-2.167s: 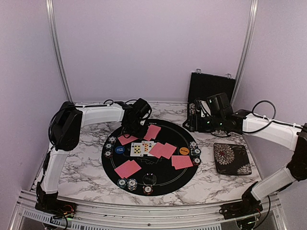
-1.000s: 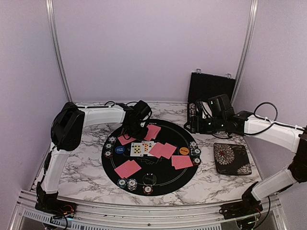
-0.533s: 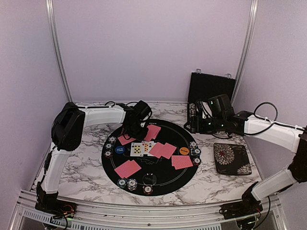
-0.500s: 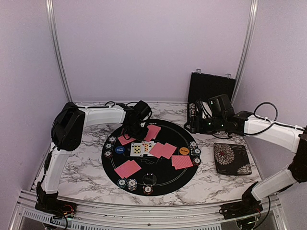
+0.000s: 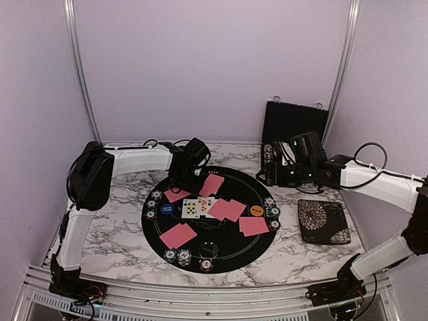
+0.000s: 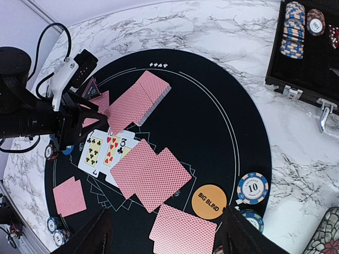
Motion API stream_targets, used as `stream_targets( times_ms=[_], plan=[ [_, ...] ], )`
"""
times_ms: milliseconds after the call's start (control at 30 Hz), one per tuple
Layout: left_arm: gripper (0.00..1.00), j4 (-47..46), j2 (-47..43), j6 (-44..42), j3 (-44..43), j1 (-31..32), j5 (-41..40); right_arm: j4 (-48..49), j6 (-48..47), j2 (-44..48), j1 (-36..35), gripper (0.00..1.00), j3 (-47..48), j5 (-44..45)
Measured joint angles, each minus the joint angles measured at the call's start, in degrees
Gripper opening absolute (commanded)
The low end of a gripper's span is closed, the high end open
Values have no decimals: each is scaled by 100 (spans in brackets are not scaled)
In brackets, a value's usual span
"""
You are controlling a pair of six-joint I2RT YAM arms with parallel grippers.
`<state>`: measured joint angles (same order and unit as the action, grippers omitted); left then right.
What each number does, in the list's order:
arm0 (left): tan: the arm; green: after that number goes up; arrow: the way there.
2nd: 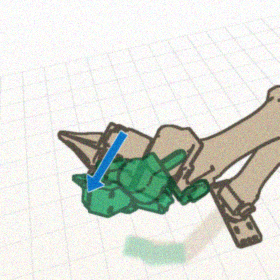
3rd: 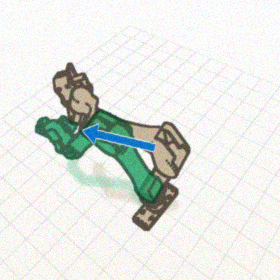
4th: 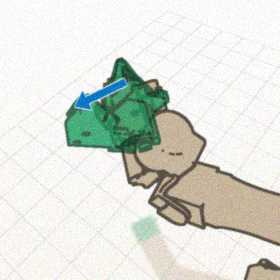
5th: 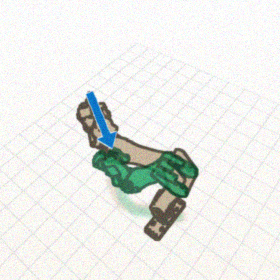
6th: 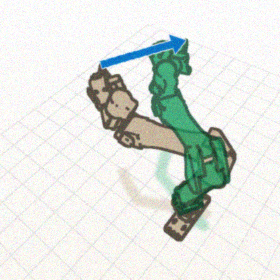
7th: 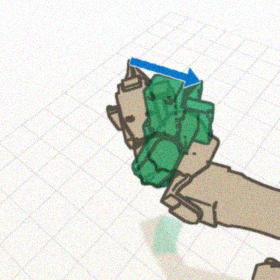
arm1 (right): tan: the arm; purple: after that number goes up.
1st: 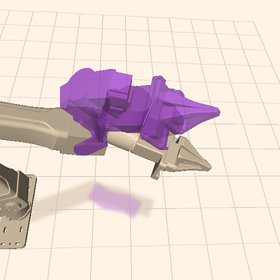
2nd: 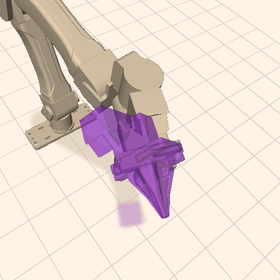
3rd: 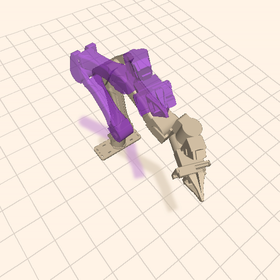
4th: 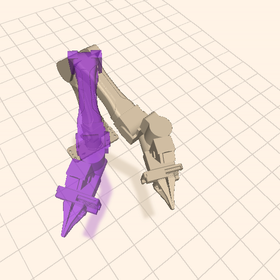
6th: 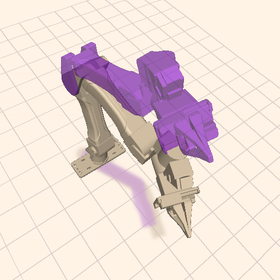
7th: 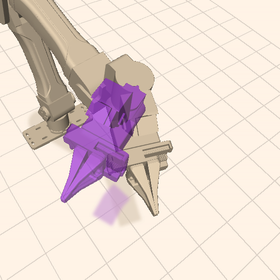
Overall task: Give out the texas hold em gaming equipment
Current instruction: Adjust the poker card in the face-down deck piles.
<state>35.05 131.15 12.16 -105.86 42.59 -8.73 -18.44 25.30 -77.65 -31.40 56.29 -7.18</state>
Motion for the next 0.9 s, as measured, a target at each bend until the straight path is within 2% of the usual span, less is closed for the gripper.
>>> stream_targets(
  times_ms=[467,900],
  plan=[
    [37,-20,-203,2,560,0,-35,20,22,-2,-26,68,-68,-20],
    [37,-52,-201,2,544,0,-31,37,24,-2,-28,68,-74,-20]
  ],
)
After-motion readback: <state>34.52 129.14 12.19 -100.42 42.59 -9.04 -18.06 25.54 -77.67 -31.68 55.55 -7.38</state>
